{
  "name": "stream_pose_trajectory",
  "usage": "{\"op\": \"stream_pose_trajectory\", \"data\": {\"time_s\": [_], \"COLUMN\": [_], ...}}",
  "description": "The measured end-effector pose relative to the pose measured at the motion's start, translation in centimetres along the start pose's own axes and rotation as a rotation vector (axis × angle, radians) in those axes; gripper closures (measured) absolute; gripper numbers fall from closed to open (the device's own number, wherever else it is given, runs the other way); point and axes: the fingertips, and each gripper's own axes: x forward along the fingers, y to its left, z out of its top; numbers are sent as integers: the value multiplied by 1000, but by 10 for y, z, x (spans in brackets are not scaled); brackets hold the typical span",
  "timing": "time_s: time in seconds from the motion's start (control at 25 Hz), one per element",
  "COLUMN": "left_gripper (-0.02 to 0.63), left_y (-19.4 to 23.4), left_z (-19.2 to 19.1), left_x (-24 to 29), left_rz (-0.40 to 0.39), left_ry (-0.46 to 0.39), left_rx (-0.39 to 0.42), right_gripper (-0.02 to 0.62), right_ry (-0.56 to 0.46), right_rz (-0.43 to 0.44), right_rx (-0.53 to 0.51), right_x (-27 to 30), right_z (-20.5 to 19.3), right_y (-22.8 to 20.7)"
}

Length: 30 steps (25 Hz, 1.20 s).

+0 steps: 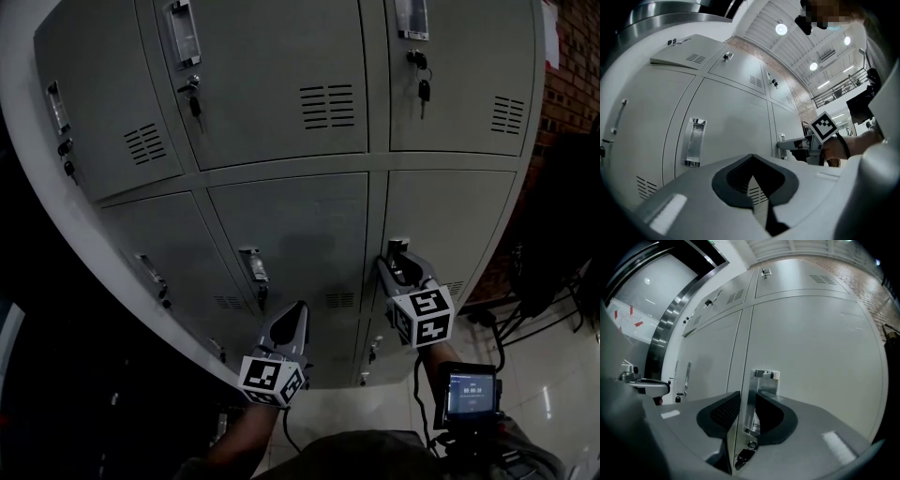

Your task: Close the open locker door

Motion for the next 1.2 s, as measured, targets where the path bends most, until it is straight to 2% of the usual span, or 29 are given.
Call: {"op": "stream_pose_trajectory", "data": {"time_s": [0.76, 0.88, 1.08, 1.2], "left_gripper": [617, 617, 617, 617], "left_y": [-9, -13, -22, -28], "left_z": [-4, -3, -1, 0], "left_x": [14, 14, 17, 18], "left_rz": [-15, -18, -29, -36], "left_ry": [7, 9, 17, 18], "left_rx": [-10, -10, -3, -5], "right_gripper": [485, 409, 373, 373], "right_ry": [-15, -16, -18, -25], "right_rz": [60, 102, 131, 121], "right_rx": [-20, -14, -1, 0], "right_x": [1, 0, -5, -13], "right_z": [-2, -2, 0, 2], "right_y": [1, 7, 10, 6]}}
